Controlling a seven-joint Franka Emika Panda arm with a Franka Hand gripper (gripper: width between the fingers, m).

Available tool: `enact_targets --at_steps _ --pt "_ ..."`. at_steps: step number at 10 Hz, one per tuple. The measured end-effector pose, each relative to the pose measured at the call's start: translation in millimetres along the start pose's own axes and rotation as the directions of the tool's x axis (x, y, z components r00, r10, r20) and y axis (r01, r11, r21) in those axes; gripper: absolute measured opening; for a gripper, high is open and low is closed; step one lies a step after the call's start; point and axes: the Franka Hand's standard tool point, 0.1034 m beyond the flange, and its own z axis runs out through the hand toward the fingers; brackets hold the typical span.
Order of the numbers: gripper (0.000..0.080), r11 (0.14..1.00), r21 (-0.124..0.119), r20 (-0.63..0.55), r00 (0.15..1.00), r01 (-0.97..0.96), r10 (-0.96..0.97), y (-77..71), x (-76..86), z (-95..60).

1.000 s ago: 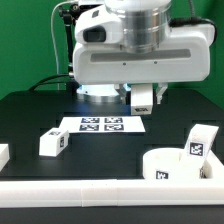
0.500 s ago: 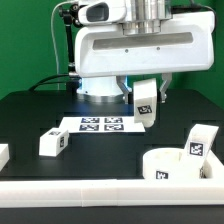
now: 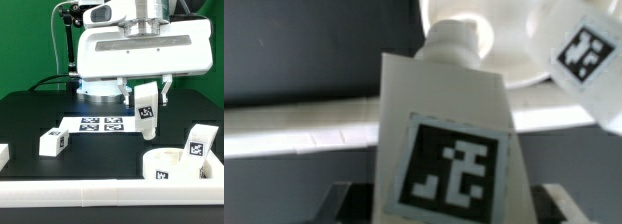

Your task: Assemble stool

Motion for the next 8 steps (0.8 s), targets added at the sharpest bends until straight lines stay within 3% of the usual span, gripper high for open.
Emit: enact_targets --at_steps 5,8 --pt "0.0325 0.999 -0.003 -0.026 0.999 0.04 -0.04 -2.7 -2.8 6.1" --pt "0.0325 0.985 -0.015 -0.017 0.985 0.172 -0.172 -13.6 -9.2 17.4"
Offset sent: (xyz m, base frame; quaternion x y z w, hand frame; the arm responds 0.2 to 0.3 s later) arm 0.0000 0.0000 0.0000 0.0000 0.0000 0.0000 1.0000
